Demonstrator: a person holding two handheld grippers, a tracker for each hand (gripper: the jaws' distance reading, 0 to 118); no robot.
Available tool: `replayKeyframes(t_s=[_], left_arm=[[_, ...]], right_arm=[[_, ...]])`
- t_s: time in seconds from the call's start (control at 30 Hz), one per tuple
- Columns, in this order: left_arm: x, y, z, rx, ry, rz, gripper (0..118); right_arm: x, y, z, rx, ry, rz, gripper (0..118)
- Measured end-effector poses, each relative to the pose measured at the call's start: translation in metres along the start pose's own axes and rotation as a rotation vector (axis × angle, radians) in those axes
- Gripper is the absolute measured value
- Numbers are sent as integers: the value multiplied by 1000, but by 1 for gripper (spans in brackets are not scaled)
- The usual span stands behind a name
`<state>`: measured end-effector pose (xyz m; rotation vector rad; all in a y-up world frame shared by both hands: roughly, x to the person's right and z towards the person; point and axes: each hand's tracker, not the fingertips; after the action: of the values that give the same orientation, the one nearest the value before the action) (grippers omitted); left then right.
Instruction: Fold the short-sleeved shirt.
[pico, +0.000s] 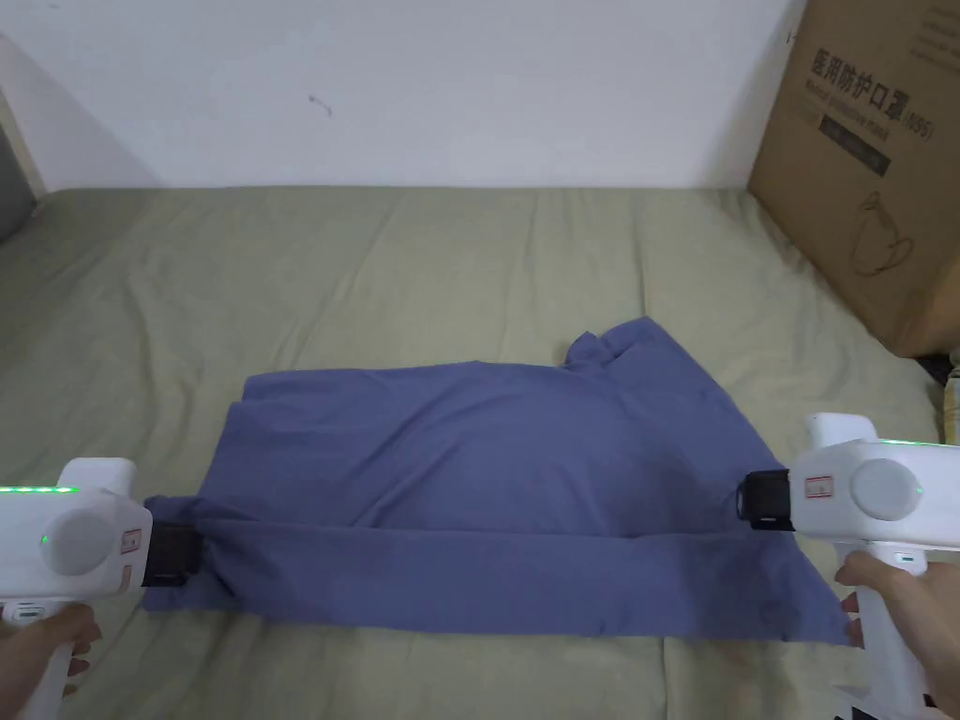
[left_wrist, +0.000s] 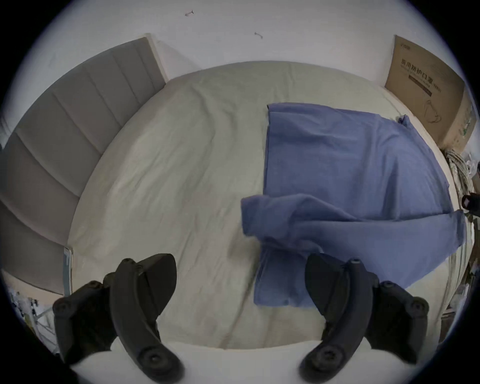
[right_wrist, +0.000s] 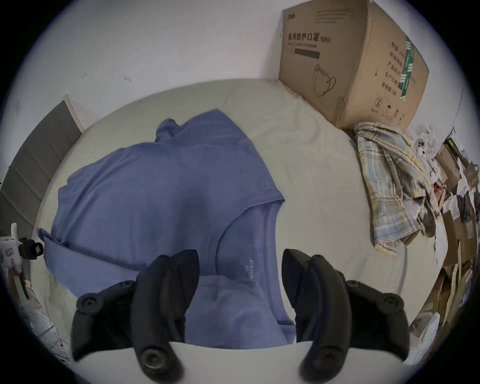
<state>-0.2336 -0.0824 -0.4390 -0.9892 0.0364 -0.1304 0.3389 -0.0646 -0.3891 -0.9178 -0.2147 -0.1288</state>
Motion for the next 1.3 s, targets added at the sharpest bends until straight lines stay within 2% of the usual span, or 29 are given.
replayKeyframes(t_s=[0.1, 0.13, 0.17, 0.2, 0.23, 0.3, 0.33, 0.47, 0.6, 0.63, 0.7, 0.73, 0.83, 0.97, 1.0, 1.07, 1.1, 1.13, 1.17, 1.2, 1.3], left_arm=[[-4, -13, 25, 49, -18, -4, 104], [-3, -18, 32, 60, -33, 5, 104], [-7, -23, 39, 68, -57, 23, 102], [-7, -29, 46, 78, -96, 49, 87], [-7, -36, 52, 85, -128, 68, 64], [-6, -51, 59, 90, -173, 95, 6], [-4, -58, 58, 83, -164, 90, 0], [3, -81, 53, 70, -164, 88, 0], [-4, -74, 41, 68, -181, 129, 2], [-6, -70, 37, 63, -181, 139, 16], [-9, -57, 24, 59, -143, 167, 72], [-11, -52, 16, 50, -139, 172, 80], [-12, -37, -8, 17, -118, 201, 89], [-4, -28, -34, -25, -142, 215, 89], [0, -27, -39, -38, -144, 199, 88], [6, -30, -44, -23, -97, 145, 78], [8, -30, -41, -20, -87, 149, 62], [9, -30, -36, -9, -83, 149, 40], [10, -28, -32, 7, -71, 127, 9], [11, -27, -29, 29, -59, 102, 5], [9, -25, -28, 14, -68, 96, 5]], right_arm=[[-4, -6, 29, 61, 57, -12, 70], [-7, -9, 35, 71, 71, -11, 62], [-10, -12, 42, 74, 81, -5, 48], [-15, -17, 48, 81, 97, 12, 20], [-21, -23, 54, 92, 106, 25, 7], [-31, -37, 60, 90, 131, 29, 2], [-35, -43, 60, 84, 159, 26, 1], [-44, -66, 48, 41, 187, 23, 0], [-54, -81, 41, 3, 188, 42, 0], [-56, -84, 40, 1, 188, 43, 0], [-56, -86, 40, -4, 193, 38, 0], [-56, -87, 40, -7, 195, 32, 0], [-54, -89, 41, -13, 199, 25, 0], [-48, -94, 41, -24, 185, 25, 0], [-46, -95, 41, -28, 177, 27, 0], [-42, -100, 41, -35, 159, 32, 0], [-40, -102, 40, -40, 148, 32, 0], [-38, -103, 40, -47, 143, 30, 0], [-35, -106, 41, -46, 140, 26, 0], [-32, -107, 42, -46, 139, 20, 0], [-19, -110, 46, -25, 120, -14, 1]])
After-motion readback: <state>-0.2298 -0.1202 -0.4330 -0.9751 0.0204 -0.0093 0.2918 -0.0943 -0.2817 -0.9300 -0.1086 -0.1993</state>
